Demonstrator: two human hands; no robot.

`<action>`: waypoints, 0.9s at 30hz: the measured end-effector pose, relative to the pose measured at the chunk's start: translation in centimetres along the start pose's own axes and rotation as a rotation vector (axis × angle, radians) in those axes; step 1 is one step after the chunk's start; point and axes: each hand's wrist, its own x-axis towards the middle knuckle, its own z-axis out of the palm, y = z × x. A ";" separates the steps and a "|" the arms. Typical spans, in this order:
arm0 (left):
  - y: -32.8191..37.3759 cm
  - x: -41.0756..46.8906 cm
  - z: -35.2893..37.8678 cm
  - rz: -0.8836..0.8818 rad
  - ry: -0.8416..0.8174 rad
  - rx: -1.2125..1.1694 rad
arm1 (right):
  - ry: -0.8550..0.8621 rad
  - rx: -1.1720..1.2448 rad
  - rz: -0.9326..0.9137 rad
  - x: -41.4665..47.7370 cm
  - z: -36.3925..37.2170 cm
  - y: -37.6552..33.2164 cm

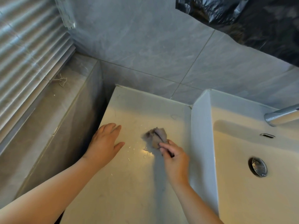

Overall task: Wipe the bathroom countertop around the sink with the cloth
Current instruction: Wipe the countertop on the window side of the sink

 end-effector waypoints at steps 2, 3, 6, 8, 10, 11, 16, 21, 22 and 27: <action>-0.1 -1.2 -0.2 0.031 0.039 -0.028 | 0.058 0.045 -0.026 1.7 -1.0 -1.1; -0.2 -1.8 -0.2 0.031 0.053 -0.037 | 0.080 0.039 -0.039 2.9 -1.3 -1.4; -0.5 -3.1 -0.2 0.001 0.052 -0.049 | 0.091 -0.055 -0.051 6.4 -0.9 -1.5; -0.8 -3.7 -0.1 -0.010 0.039 -0.042 | 0.040 -0.120 -0.052 7.7 0.2 -0.8; -1.1 -4.1 -0.1 -0.018 0.028 -0.015 | 0.017 -0.167 -0.042 7.7 1.4 -0.2; -1.3 -4.2 -0.1 -0.025 0.024 -0.007 | 0.030 -0.182 -0.039 7.4 1.8 -0.1; -2.1 -4.9 -0.1 -0.050 0.049 -0.012 | -0.011 -0.128 -0.076 3.8 3.0 -0.1; -2.6 -6.2 0.2 -0.108 0.007 0.002 | -0.108 -0.022 -0.046 0.5 3.5 -0.4; -2.7 -6.5 0.3 -0.117 -0.016 -0.015 | -0.133 0.017 -0.007 0.3 3.3 -0.7; -2.6 -6.8 0.7 -0.131 -0.039 -0.089 | -0.101 0.232 0.104 2.3 1.9 -2.8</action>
